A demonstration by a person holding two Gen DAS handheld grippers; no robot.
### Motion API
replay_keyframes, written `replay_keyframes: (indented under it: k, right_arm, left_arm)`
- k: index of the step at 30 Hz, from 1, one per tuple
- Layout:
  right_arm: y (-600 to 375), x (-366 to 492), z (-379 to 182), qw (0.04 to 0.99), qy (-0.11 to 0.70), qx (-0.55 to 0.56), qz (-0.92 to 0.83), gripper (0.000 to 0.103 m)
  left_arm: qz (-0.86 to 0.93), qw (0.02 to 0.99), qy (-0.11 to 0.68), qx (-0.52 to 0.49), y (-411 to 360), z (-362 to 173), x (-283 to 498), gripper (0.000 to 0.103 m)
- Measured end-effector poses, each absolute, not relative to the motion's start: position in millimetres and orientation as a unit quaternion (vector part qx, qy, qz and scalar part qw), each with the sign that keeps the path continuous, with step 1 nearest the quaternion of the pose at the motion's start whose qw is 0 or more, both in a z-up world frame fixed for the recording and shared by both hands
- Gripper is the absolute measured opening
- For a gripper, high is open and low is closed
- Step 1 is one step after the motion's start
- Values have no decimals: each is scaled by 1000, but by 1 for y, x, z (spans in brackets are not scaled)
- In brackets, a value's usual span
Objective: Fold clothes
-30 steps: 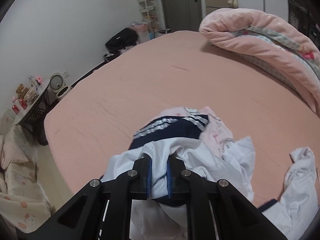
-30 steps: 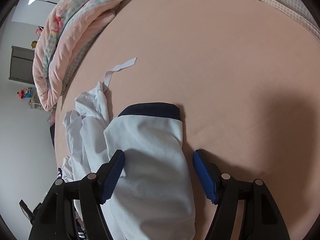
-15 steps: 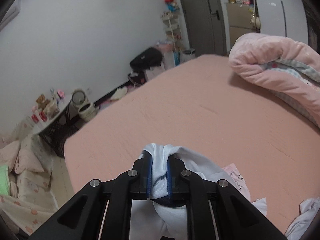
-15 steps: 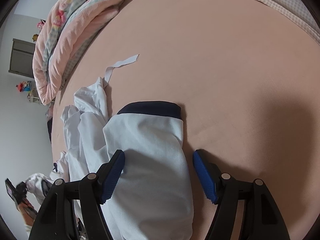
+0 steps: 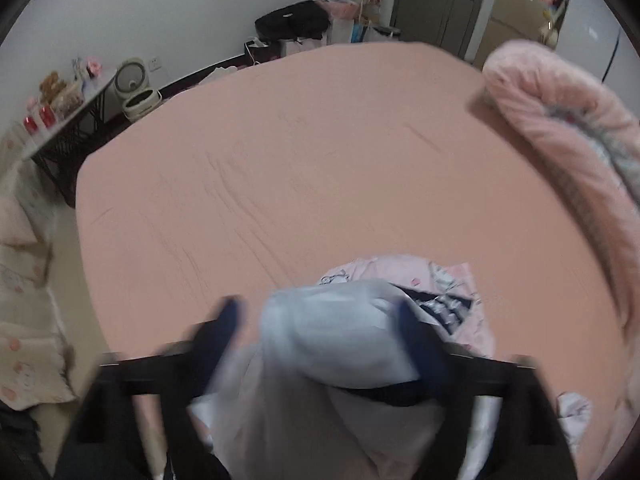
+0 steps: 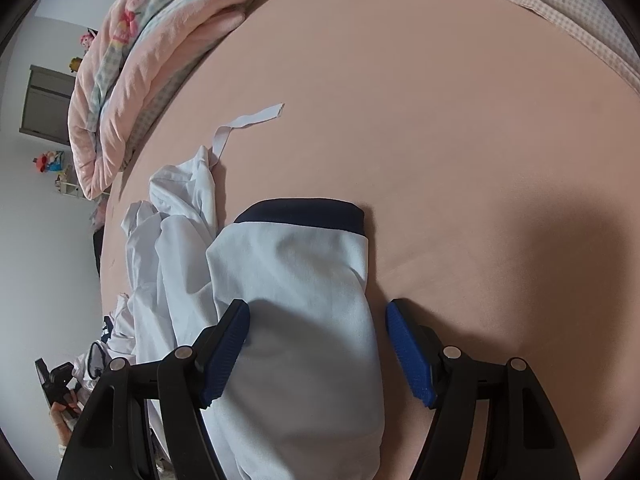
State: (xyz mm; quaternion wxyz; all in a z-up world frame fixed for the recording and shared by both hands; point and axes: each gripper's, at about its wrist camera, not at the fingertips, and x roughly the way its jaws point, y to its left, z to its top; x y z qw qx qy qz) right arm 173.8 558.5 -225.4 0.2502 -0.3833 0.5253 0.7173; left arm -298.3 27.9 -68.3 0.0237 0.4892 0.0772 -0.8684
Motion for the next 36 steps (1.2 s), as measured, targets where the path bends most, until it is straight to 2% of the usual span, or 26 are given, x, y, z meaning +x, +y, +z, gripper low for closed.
replay_keyframes:
  k: [4,6,13,15,17,18,19,20,26,27,29,30,31,36]
  right_arm:
    - [557,176,-226,253,531,-375,717,70]
    - [557,175,-226,255,535,-369,716,70]
    - [551,178,-226,243,550,-346,720,70]
    - [550,178,-228,243,546,-343,725,60]
    - [548,177,-228,242,539,-341,731,39]
    - [548,179,-229,241,540,-342,731,33]
    - [549,182,-230,240,540,-342,730,20]
    - [548,184,-232,243,539,-345,728,11]
    - [542,187,-228,275,519,-332,738,6]
    - [542,190,-225,282,514,-331,739,6]
    - [543,194,-220,300,506,-326,740,6]
    - [544,197,-216,309,497,-326,742,6]
    - [544,200,-213,317,489,-326,744,5]
    - [548,214,-208,333,468,-342,743,5]
  left_arm:
    - [-883,19,145,446,14,-39,-269,102]
    - [-888,-10,153,433,21,-29,-252,102]
    - [-879,-154,96,442,99,-33,-174,102]
    - [-868,-186,85,452,122,-43,-154,102]
    - [-857,-216,71,463,141,-53,-140,102]
    - [-852,-228,62,468,150,-59,-133,102]
    - [-848,-237,49,472,160,-67,-126,102]
    - [-843,-244,36,478,169,-75,-119,102]
    - [-795,-278,-12,538,207,-134,-97,100]
    - [-788,-283,-12,547,210,-143,-95,98]
    - [-768,-286,-7,573,213,-162,-90,85]
    - [-759,-283,-1,586,213,-171,-91,77]
    - [-751,-280,8,598,213,-179,-93,74]
    - [-700,-282,102,648,201,-210,-99,74]
